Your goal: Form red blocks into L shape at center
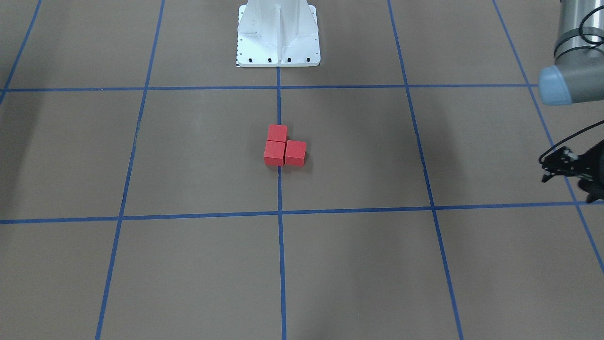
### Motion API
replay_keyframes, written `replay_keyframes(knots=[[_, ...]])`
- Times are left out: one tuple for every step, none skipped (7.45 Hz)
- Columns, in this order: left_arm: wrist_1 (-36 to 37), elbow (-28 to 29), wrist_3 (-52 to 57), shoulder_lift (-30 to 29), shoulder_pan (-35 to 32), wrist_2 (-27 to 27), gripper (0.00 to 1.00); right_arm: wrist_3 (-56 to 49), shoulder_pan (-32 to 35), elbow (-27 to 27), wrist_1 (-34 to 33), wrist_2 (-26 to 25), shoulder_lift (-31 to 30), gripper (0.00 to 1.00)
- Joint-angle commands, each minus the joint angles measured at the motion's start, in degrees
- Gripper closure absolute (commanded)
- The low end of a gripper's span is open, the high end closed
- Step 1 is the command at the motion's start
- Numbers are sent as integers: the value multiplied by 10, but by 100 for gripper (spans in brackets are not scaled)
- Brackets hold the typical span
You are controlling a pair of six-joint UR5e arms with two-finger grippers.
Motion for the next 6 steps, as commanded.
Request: replay_keyframes(knots=[[1,1,-5,87,-96,-11,0,0,0,-1,1,-1,0,0],[3,-1,-6,99,-128,-7,0,-1,0,-1,1,-1,0,0],[5,-11,-5,103,-172,-5,0,0,0,0,2,-1,1,0],[9,-43,-7,135,-175,-10,0,0,0,1,2,0,1,0],[7,-56,-11,156,-173,-23,0,0,0,1,2,0,3,0],[7,-56,-12,158,-173,-25,0,0,0,1,2,-1,3,0]])
